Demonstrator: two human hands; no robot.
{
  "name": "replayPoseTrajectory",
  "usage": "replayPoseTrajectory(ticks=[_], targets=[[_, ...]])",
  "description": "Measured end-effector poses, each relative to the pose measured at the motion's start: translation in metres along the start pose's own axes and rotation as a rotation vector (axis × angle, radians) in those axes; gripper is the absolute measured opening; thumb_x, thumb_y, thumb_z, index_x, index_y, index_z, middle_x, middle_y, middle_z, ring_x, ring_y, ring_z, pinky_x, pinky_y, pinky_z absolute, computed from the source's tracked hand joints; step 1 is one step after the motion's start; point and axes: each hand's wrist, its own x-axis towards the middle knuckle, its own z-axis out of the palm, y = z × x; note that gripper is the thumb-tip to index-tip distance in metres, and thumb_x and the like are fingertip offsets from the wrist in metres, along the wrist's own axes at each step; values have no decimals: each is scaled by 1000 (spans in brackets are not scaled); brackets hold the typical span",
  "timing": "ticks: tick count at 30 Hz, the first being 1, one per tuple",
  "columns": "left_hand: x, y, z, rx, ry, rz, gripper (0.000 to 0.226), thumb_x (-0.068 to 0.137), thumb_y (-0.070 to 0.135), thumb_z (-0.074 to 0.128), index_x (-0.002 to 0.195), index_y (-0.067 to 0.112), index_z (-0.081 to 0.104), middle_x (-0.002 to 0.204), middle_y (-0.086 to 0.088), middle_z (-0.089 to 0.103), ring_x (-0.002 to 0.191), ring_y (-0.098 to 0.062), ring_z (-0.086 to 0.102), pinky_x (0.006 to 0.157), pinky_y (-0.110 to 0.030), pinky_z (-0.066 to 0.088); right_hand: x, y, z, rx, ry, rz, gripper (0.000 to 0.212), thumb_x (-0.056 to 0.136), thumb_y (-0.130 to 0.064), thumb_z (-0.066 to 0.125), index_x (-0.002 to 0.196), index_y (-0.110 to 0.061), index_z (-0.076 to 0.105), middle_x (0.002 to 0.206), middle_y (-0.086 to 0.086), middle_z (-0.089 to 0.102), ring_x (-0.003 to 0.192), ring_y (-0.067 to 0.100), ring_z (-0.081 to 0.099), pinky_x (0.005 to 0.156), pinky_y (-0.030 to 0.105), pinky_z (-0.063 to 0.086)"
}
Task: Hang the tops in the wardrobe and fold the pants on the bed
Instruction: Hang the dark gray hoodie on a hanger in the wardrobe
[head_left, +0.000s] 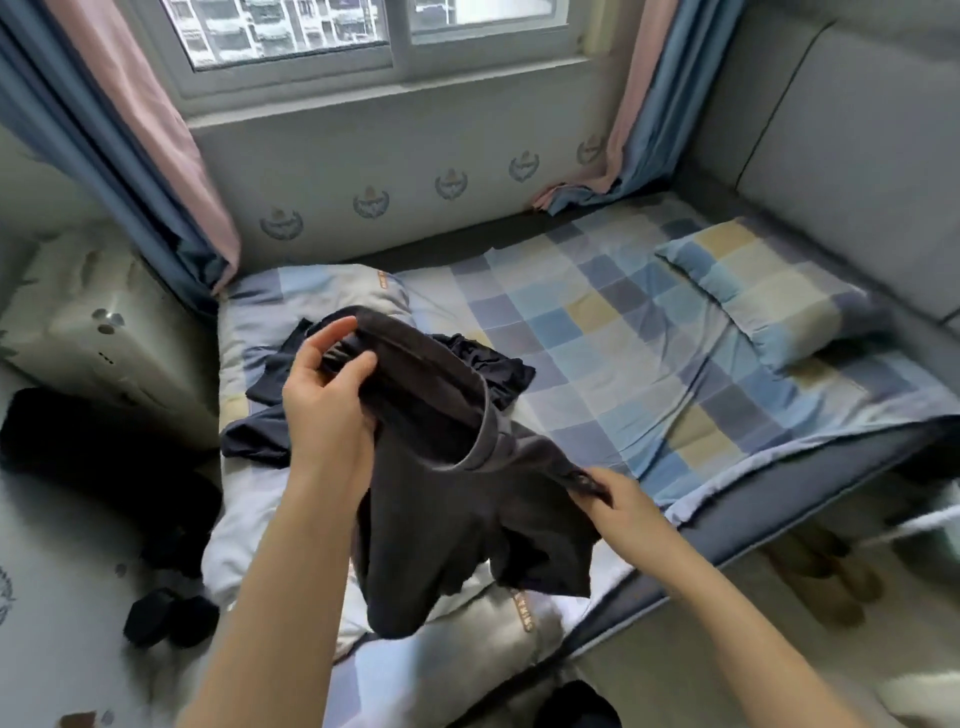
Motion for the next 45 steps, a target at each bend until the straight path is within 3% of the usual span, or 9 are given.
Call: replayPoseTrajectory(ticks=[5, 12, 17, 22, 25, 28, 32, 40, 45], targets=[[-23, -17, 28, -21, -188, -232, 61, 89, -12, 39, 139, 21, 47, 108, -5, 68, 97, -18, 65, 87, -32, 49, -57, -24, -46, 764, 158, -60, 17, 91, -10, 57, 86, -16, 71, 90, 12, 73, 85, 21, 67, 73, 27, 55], [-110, -78, 84, 162, -780, -523, 113, 51, -8, 62, 148, 40, 29, 93, -8, 59, 57, -9, 59, 57, -17, 49, -111, -33, -101, 884, 348, -137, 30, 95, -6, 49, 90, -19, 75, 97, 13, 73, 95, 27, 69, 87, 37, 53], [-171, -125, 125, 501, -1345, -429, 120, 74, 8, 78, 149, 52, -5, 151, 21, 38, 135, -2, 42, 111, -38, 40, -141, -9, -138, 901, 528, -145, 32, 96, -6, 47, 92, -20, 75, 99, 11, 73, 93, 23, 69, 84, 30, 53], [-221, -169, 186, 956, -1147, -286, 116, 68, 58, 80, 151, 46, -1, 140, 10, 54, 123, -15, 56, 98, -39, 49, -192, 41, -187, 808, 682, -132, 30, 96, -3, 48, 99, -17, 74, 101, 11, 73, 94, 21, 67, 89, 32, 51], [-249, -174, 209, 1468, -1119, 177, 110, 80, 67, 59, 154, 24, -11, 132, -2, 52, 115, -28, 57, 77, -34, 46, -222, 67, -211, 739, 678, -108, 30, 96, 0, 47, 100, -15, 73, 99, 7, 73, 92, 16, 67, 83, 23, 51], [-299, -174, 251, 1216, -1333, 395, 76, 80, 49, 66, 145, 42, 26, 120, 13, 44, 109, -16, 52, 76, -24, 38, -257, 100, -241, 692, 665, -103, 29, 94, -2, 50, 99, -19, 74, 97, 20, 69, 87, 18, 63, 80, 23, 48], [-355, -194, 294, 898, -1431, 198, 30, 77, 13, 67, 75, 40, 53, 68, 17, 53, 63, -2, 45, 56, -16, 32, -303, 149, -284, 629, 727, -80, 25, 84, -15, 57, 100, -27, 72, 99, 25, 67, 89, 32, 61, 85, 37, 44], [-468, -217, 359, 602, -1289, -175, 36, 93, 16, 61, 69, 5, 36, 61, -2, 31, 60, -14, 32, 54, -26, 25, -411, 272, -348, -231, 1217, 320, 17, 83, -17, 71, 99, -19, 67, 92, -7, 57, 83, 7, 55, 79, 20, 43], [-532, -227, 392, 538, -1403, -315, 39, 92, 28, 63, 56, 16, 54, 55, 4, 48, 61, -10, 44, 54, -25, 37, -455, 286, -319, 397, 1045, 413, 36, 85, -55, 57, 90, -22, 68, 83, -8, 71, 78, -1, 64, 73, 19, 50]])
